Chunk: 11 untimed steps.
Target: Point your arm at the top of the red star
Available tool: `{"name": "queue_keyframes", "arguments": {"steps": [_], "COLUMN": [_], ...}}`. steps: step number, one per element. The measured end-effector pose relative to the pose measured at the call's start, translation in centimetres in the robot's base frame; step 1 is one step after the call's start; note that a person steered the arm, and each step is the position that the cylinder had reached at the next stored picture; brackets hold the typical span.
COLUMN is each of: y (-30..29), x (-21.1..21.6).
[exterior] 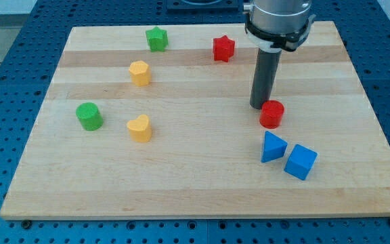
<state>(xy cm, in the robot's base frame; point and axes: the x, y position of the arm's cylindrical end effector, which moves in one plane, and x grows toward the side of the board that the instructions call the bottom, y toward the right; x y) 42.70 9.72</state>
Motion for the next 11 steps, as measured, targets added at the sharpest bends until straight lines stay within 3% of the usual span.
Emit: {"name": "queue_keyframes", "arguments": {"steps": [1, 2, 3, 4, 7, 8, 11], "y": [0.3, 3.6, 5.6, 5.0, 6.7, 3.9, 2.6], "x": [-0.2, 1.4, 6.0, 6.2, -11.2, -16.9, -22.8]}}
